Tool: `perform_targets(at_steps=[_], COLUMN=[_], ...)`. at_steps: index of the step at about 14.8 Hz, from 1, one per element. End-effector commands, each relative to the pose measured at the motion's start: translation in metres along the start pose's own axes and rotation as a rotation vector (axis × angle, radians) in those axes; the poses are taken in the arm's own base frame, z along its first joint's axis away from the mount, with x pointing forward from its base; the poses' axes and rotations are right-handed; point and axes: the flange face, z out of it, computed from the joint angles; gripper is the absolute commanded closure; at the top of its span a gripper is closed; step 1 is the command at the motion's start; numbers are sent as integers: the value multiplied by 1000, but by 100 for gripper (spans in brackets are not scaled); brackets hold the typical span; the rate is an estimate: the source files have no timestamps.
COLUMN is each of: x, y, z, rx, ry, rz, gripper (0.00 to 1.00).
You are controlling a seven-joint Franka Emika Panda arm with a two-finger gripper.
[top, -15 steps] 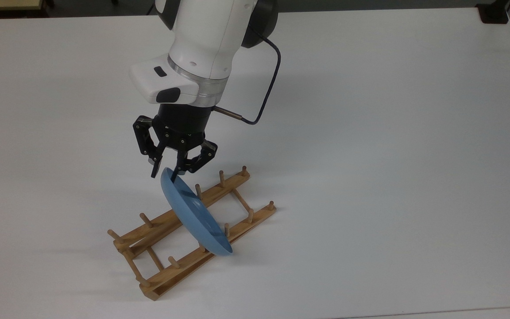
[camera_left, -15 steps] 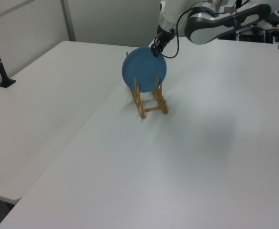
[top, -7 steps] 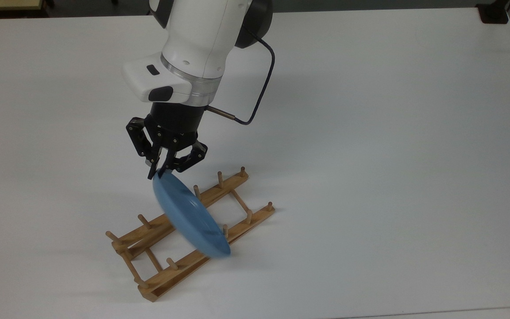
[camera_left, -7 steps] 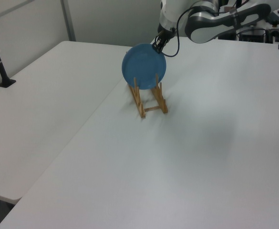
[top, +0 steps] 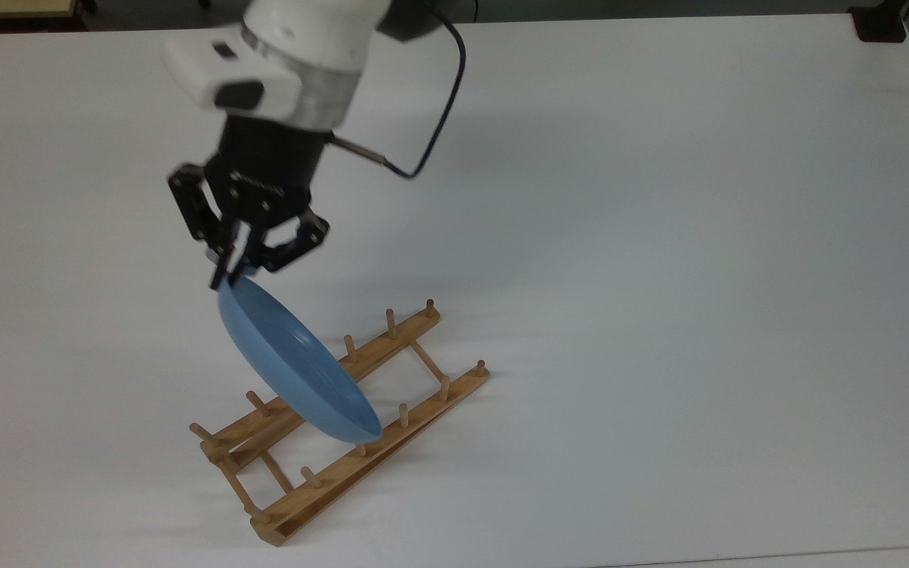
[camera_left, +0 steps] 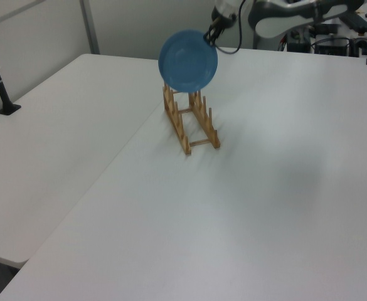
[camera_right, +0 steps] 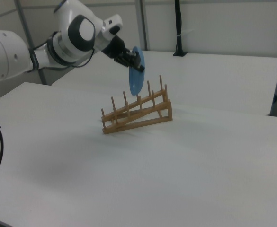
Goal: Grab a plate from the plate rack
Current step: 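Lift the blue plate up and out of the wooden rack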
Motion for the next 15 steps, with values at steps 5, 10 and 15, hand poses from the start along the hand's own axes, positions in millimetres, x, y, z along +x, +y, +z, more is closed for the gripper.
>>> perform_targets(at_steps=[5,10,15], x=[-8,-34,-82], y=[5,-5,-18], z=[-27,-22,-11], rx=[164,316,456], ry=[-143,-382,-651], rz=[156,125,-263], gripper=[100,99,98])
